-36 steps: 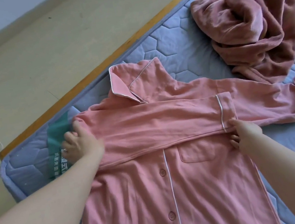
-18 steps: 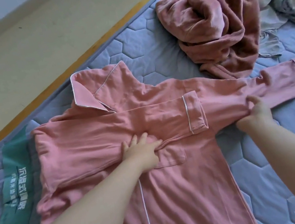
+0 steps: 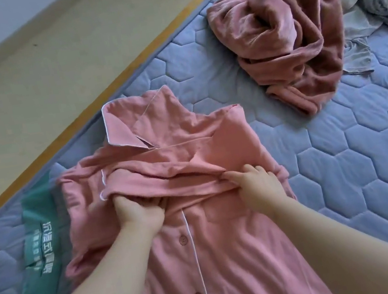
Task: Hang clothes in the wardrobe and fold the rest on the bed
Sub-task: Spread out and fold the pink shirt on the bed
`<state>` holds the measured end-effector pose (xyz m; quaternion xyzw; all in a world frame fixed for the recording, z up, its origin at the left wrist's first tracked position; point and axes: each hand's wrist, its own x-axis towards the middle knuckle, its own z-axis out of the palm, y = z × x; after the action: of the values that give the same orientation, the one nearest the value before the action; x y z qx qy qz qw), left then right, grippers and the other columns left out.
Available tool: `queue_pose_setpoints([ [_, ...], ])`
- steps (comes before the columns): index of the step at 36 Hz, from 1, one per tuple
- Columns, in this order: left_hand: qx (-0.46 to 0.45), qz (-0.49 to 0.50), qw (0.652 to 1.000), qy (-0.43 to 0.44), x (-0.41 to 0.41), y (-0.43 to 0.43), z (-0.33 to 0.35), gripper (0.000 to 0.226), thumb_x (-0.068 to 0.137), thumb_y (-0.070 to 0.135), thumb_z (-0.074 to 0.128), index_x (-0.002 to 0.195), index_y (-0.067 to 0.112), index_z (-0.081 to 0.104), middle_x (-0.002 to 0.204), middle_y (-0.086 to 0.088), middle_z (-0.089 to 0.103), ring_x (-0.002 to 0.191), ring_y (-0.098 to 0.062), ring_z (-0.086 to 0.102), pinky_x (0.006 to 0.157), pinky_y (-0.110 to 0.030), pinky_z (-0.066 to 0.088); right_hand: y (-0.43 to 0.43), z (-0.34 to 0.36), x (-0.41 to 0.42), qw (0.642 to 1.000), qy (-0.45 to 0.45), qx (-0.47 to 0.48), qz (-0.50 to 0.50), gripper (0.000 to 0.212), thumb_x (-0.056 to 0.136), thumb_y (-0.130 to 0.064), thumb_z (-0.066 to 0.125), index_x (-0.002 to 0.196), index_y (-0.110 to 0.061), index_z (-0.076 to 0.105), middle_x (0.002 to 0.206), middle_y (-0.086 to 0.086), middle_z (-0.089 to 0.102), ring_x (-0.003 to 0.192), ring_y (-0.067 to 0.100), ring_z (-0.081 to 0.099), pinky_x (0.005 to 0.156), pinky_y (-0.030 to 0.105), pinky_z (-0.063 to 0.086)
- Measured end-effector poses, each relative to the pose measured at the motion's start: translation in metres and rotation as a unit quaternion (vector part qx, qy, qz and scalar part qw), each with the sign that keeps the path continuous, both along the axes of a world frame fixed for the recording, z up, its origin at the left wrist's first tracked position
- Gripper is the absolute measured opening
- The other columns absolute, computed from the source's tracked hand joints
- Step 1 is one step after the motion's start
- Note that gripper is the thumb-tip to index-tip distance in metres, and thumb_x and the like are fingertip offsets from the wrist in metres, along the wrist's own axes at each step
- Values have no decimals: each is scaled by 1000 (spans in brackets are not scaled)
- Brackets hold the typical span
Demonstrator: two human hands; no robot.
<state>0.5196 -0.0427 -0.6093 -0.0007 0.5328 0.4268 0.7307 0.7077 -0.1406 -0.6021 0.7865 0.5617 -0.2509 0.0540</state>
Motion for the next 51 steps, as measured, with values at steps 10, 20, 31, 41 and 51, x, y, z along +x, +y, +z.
queue_pose_setpoints([
  [10, 40, 96, 993, -56, -63, 18, 3, 67, 73, 70, 48, 125, 28, 61, 121, -3, 65, 111, -25, 61, 92, -42, 47, -2, -2, -13, 997, -19, -64, -30, 54, 84, -32, 42, 137, -41, 35, 123, 2, 40, 114, 27, 39, 96, 37, 34],
  [20, -74, -94, 966, 229, -108, 31, -10, 30, 69, -1, 56, 95, 12, 55, 84, -12, 57, 70, -25, 56, 67, -40, 54, 66, 14, -31, 971, 135, 86, -176, 66, 89, -6, 33, 144, -42, 24, 118, 12, 44, 84, 32, 52, 72, 35, 41],
  [31, 56, -256, 903, 340, -139, 35, -3, 9, 85, 12, 67, 78, 12, 61, 80, -11, 64, 74, -24, 59, 74, -40, 52, 93, 30, -3, 955, 9, 125, -270, 35, 86, 1, 35, 120, -5, 42, 122, 18, 47, 106, 37, 52, 83, 40, 40],
  [41, 70, -346, 639, 684, -131, 28, -12, 31, 86, 15, 56, 117, 15, 52, 118, -15, 53, 104, -36, 52, 84, -43, 45, 63, 5, -18, 983, -37, 133, -125, 69, 89, -15, 49, 150, -21, 19, 158, 6, 14, 141, 30, 21, 111, 39, 19],
  [51, 132, -530, 387, 743, -116, 20, -14, 61, 91, 9, 33, 147, 31, 23, 157, 2, 12, 145, -28, 0, 113, -56, 0, 44, 0, -10, 981, -87, 45, -165, 52, 94, -23, 37, 144, -17, 26, 154, 5, 20, 143, 25, 11, 115, 40, 12],
])
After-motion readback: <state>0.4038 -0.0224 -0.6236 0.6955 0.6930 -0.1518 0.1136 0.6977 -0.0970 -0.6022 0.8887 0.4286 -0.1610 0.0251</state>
